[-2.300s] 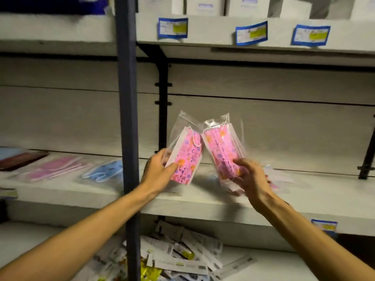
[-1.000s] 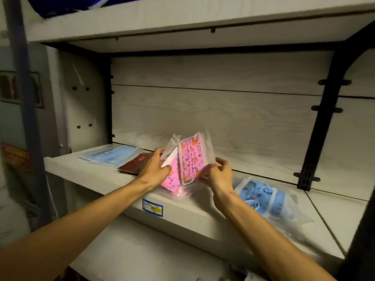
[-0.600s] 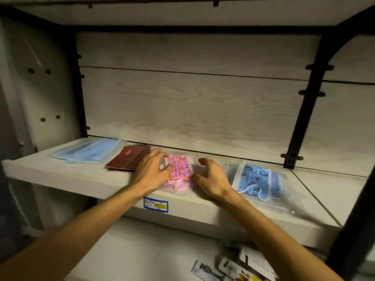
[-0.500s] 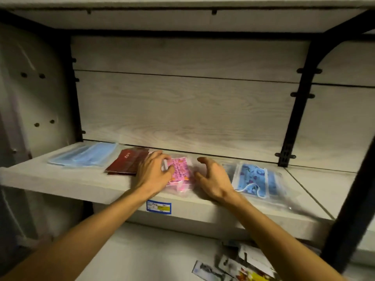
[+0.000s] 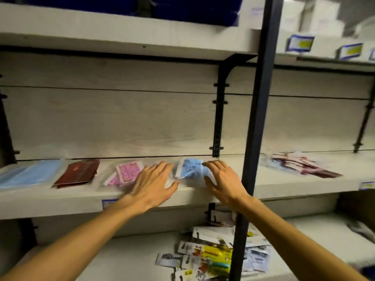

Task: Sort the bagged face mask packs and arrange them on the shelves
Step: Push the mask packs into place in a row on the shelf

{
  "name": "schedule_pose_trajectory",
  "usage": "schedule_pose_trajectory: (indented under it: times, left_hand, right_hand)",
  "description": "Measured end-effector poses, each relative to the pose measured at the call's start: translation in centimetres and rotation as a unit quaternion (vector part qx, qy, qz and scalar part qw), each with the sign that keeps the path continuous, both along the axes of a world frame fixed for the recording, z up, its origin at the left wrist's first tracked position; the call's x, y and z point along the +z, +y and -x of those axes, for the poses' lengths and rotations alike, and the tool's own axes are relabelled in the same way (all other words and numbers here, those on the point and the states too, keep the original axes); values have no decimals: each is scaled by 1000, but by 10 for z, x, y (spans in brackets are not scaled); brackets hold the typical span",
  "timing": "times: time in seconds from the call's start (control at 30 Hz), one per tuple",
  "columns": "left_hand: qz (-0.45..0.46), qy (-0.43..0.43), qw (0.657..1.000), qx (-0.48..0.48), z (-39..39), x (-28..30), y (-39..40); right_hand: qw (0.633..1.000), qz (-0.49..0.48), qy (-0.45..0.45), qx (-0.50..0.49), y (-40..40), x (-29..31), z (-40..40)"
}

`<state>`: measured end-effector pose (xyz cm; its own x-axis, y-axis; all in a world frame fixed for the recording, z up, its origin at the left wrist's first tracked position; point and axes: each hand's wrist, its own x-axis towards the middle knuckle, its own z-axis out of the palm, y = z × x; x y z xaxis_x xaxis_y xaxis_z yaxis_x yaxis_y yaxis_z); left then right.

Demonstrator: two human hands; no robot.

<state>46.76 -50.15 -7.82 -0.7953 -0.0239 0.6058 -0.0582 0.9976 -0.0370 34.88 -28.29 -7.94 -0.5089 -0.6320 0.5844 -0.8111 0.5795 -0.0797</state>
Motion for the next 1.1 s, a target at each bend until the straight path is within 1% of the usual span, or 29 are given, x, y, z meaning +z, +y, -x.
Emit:
schedule_pose_trajectory:
  times: [0.1,0.2,0.3,0.37,0.47,0.57,0.7,0.9,0.97,1.1]
  left_hand:
    - [25,13,999,-45,14,5,58]
    - [21,18,995,-97,33,7,124]
    - [20,17,989,-146,59,3,195]
    - [40,-4,987,-154,80,-1,240]
    - [67,-23,988,-138,111,-4,295]
    - [48,-41,992,-112,135,-9,329]
    - [53,-33,993,-97,173,-10,353]
    - [17,34,993,-113,237,10,381]
    - [24,27,992,-119,264,14,384]
    - [48,-32,992,-113,325,15,382]
  right_hand:
    - [998,-28,53,5,68,-4,-4]
    - [993,-69,95,15,135,-13,-7]
    - [994,-73,80,-32,207,-19,11]
    - [994,-44,56,-78,257,-15,31]
    - [991,-11,29,-133,324,-10,59]
    - [988,24,1,-153,370,-15,77]
    - [988,33,-7,-149,404,-28,102]
    - [987,78,-15,-138,415,-43,165]
    - [987,94,-22,-132,414,-47,190]
    - [990,87,-20,-110,414,-41,242]
